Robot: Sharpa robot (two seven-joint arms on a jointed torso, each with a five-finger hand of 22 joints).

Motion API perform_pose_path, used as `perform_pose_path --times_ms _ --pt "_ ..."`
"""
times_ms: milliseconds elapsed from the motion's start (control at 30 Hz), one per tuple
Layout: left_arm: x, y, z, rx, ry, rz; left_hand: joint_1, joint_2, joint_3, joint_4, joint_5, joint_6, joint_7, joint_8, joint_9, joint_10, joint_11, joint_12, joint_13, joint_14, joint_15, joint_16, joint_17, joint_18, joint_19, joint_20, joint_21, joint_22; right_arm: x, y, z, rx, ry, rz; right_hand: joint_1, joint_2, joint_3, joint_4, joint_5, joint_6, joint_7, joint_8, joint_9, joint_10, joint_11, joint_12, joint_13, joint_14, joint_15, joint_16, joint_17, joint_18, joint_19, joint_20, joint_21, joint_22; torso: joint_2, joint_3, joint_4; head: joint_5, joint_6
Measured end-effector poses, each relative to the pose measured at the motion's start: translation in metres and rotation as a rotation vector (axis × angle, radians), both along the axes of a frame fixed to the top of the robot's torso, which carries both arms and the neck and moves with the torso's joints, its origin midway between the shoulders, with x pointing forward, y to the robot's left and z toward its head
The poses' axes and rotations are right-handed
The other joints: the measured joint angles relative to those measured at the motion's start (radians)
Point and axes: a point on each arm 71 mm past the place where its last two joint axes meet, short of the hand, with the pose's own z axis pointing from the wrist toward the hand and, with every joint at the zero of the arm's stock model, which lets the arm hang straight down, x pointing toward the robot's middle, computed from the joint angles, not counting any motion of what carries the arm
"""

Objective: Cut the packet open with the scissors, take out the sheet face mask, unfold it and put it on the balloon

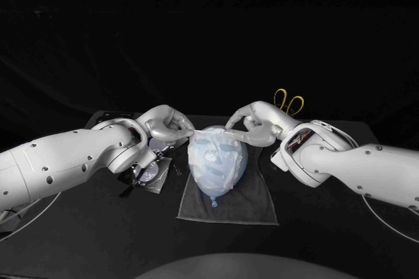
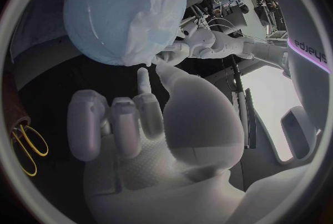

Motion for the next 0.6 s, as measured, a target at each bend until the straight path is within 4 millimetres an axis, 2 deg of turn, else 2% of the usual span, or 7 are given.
perform_pose_path --times_ms 600 --pt "-0.0004 0.0005 0.0001 0.001 0.001 0.001 -0.001 -0.001 0.0 0.0 -0.002 0.0 0.0 -0.001 0.0 0.003 -0.003 0.0 0.0 0.0 0.0 0.0 0.001 0.0 0.002 -0.002 0.002 0.0 -0.0007 -0.0014 -0.0046 -0.029 -0.011 0.002 0.008 0.0 -0.001 -0.001 0.0 0.002 -0.002 0.005 0.002 0.0 0.0 -0.001 -0.001 0.0 0.0 0.001 -0.001 0.0 -0.002 0.002 0.0 0.001 0.0 -0.0004 0.0007 0.001 -0.005"
